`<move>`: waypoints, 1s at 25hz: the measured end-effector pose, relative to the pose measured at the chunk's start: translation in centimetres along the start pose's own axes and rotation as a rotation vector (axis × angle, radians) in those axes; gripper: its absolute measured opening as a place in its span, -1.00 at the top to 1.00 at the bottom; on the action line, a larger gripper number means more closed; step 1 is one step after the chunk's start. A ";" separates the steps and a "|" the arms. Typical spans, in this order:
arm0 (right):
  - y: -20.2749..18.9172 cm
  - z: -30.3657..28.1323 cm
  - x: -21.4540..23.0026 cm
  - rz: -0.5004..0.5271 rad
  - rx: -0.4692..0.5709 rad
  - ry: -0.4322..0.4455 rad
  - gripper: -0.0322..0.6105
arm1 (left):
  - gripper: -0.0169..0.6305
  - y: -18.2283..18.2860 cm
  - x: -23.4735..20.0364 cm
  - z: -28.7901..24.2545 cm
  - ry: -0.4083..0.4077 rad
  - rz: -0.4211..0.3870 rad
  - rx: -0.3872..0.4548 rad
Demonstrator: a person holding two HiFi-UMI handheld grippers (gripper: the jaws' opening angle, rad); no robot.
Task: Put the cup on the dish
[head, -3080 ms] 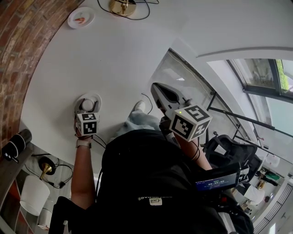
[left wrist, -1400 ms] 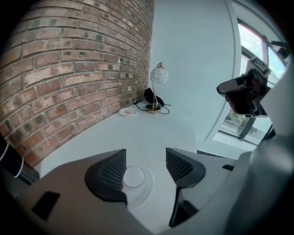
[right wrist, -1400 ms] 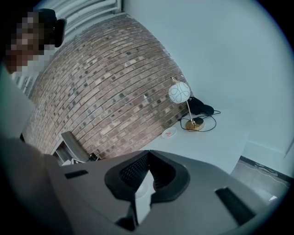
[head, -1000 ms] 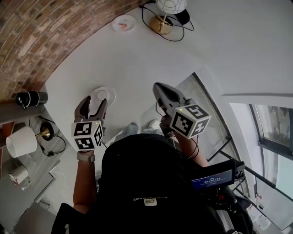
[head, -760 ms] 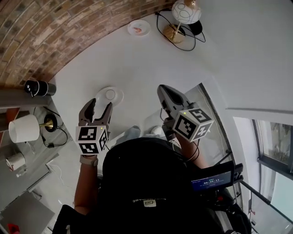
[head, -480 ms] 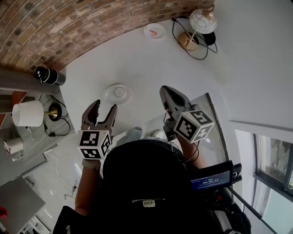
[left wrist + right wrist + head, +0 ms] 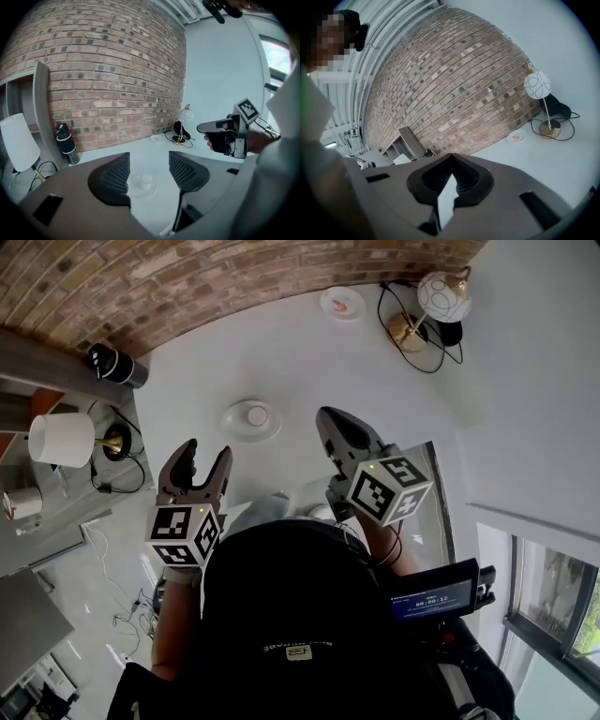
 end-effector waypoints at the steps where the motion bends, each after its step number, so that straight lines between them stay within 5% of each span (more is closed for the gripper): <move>1: 0.0 -0.2 -0.1 0.000 -0.005 0.005 0.89 | 0.13 0.0 -0.1 0.2 0.004 0.013 0.002; 13: -0.3 -2.1 -1.0 0.030 -0.064 0.055 0.89 | 0.31 -0.6 -0.3 0.3 -0.067 0.180 0.058; 19: -0.3 -2.3 -0.6 0.031 -0.074 0.064 0.89 | 0.31 -0.5 0.3 -0.6 -0.078 0.084 0.023; 25: -0.1 -2.2 -0.1 0.015 -0.067 0.052 0.89 | 0.93 0.0 -0.2 -0.5 -0.003 0.087 0.045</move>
Point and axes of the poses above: the fingertips, and each gripper's own axes: z backward along the fingers, x to its right, y out of its top, the point moved 6 cm from there along z, backward along the fingers, and after that the axes turned 6 degrees about -z, right-handed, at the moved point
